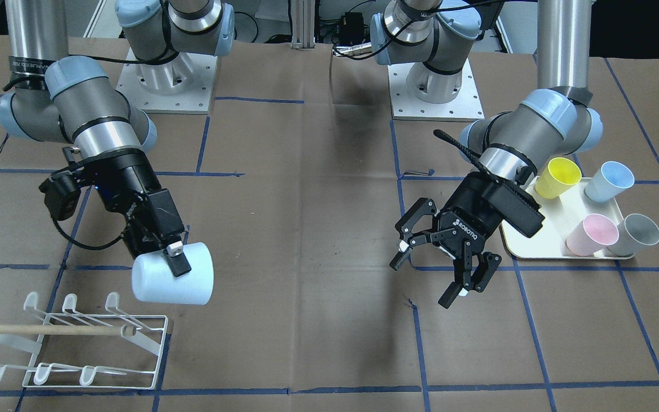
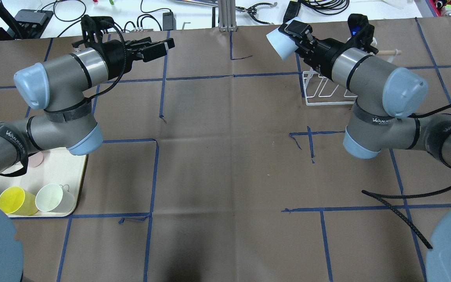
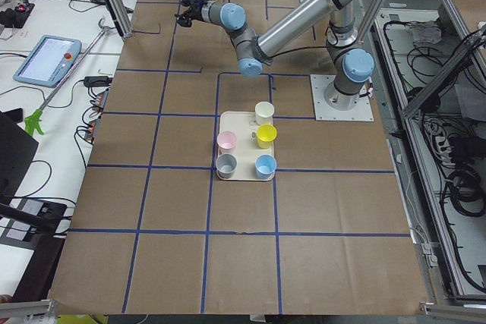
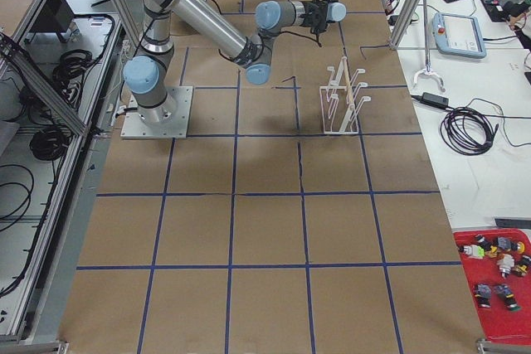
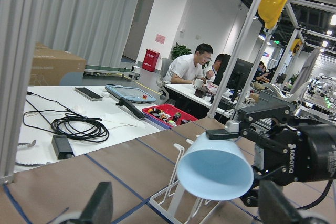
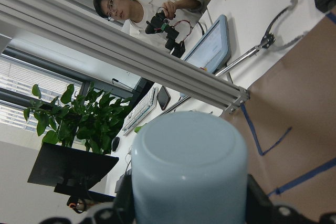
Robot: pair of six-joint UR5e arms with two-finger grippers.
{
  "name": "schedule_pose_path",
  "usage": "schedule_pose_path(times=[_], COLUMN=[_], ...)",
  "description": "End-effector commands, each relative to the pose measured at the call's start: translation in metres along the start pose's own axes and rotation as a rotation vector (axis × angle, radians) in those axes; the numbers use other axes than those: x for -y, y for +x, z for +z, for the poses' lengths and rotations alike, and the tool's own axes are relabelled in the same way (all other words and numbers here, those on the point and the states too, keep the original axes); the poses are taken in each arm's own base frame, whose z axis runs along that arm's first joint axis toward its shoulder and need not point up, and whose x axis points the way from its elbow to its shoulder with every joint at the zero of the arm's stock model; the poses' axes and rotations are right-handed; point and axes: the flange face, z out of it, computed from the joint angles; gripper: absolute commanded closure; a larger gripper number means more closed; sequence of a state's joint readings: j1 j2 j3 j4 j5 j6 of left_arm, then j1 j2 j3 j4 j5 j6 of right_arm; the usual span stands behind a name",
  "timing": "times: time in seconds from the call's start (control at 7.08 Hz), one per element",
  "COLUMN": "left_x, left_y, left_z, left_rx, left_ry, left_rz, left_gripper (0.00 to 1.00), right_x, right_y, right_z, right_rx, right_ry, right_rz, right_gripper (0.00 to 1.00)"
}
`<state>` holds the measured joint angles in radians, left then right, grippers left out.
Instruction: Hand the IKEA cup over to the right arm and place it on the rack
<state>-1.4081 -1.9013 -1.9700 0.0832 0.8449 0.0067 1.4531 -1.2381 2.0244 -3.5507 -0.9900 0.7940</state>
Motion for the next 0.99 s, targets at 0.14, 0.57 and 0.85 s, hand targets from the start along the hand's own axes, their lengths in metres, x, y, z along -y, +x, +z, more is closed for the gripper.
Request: schedule_pose_path(times=[0.14, 0.57, 0.85], left_x=[0.007, 0.061, 0.092], left_y=[0.027, 0.059, 0.084], left_z=[-0.006, -0.053, -0.089], left_rx=[0.376, 0.509, 0.544], left_ry=[-0.405, -0.755, -0.934], left_rz=[-0.131, -0.223, -0.269], left_gripper=[0.03, 0.02, 0.02], right_x=[0.052, 0.08, 0.094], right_y=[0.013, 0.064, 0.087], right_z=[0.018, 0.043, 0.055], right_rx=[-0.101, -0.229, -0.251], right_ry=[0.12, 0.092, 0.092], right_rz=[-0.479, -0.767, -0.776], right_gripper=[0.64, 0.64, 0.64])
